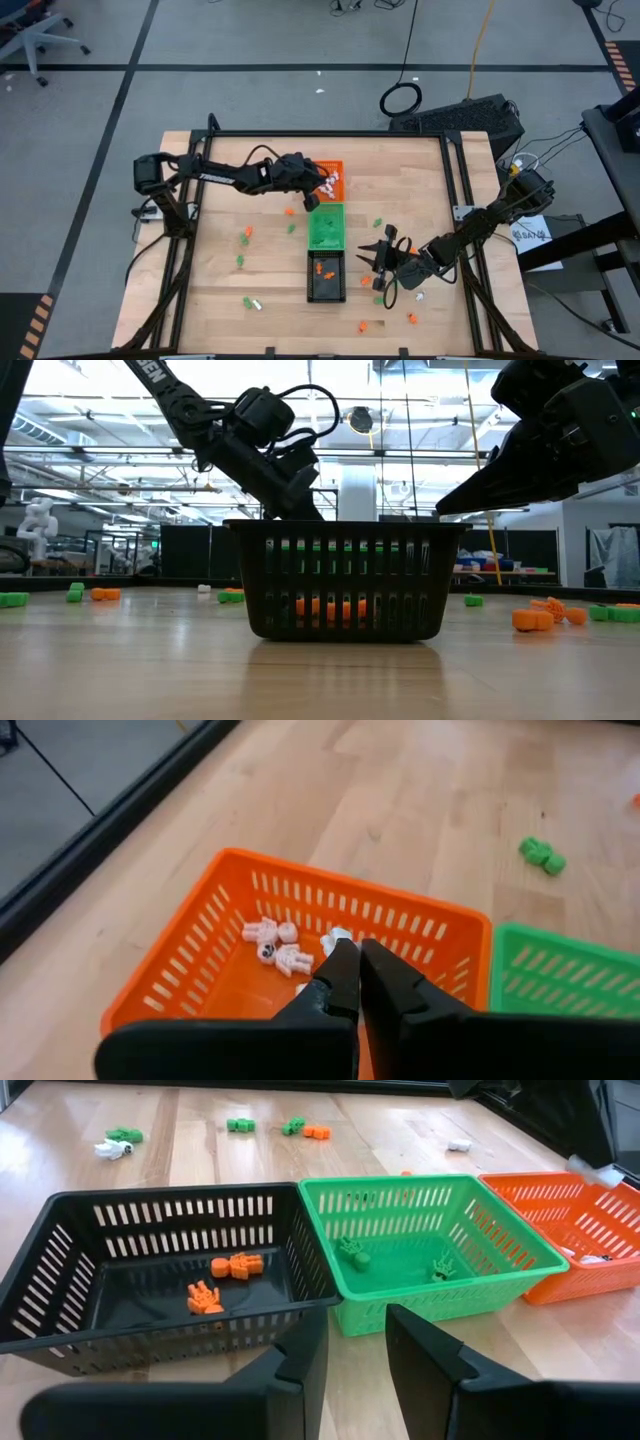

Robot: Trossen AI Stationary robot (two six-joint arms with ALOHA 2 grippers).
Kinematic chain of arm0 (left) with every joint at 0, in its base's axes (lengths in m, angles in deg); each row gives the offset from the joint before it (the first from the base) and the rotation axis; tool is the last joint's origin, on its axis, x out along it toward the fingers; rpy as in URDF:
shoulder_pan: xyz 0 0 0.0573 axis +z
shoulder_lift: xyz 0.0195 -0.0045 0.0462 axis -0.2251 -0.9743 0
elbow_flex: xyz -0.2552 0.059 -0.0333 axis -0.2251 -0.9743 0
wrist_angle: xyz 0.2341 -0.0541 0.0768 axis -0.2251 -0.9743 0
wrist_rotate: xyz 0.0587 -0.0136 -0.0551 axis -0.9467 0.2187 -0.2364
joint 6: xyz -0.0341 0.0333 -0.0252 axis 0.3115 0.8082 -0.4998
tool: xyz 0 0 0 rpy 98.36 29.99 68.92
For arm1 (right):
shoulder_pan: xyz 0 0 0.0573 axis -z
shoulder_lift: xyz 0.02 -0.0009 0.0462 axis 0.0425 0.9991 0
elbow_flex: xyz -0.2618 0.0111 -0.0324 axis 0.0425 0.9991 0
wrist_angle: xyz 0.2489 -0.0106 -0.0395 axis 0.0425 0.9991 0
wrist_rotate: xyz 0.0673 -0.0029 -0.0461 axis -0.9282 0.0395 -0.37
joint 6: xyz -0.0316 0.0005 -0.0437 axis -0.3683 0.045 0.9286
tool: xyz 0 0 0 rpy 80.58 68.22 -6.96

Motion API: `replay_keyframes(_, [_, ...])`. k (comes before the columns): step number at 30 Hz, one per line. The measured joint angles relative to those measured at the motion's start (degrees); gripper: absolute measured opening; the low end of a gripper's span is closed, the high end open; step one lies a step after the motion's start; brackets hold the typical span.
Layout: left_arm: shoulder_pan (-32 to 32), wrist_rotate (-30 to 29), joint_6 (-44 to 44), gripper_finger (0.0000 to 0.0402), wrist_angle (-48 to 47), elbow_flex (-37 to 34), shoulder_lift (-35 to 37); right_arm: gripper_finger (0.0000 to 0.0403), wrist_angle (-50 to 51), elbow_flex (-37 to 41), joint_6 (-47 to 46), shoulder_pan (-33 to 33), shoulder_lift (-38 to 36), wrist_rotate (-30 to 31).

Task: Sort Halloween decoration
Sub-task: Put the white skeleton toy into the orange bin, then put the green skeleton toy into the green bin

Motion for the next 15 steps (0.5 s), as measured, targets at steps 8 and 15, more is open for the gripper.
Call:
replay_keyframes(8, [0.0,-0.3,0.0,0.0074,-1.2,0.0,0.0,0.0089,-0.1,0.0,-0.2,0.0,0.0,0.0])
replay_keyframes(15, [-1.9,-0.9,-4.8,0.0093,-7.2,-0.1,5.7,0.0089,-0.4,0.0,-1.1,0.0,0.0,0.0])
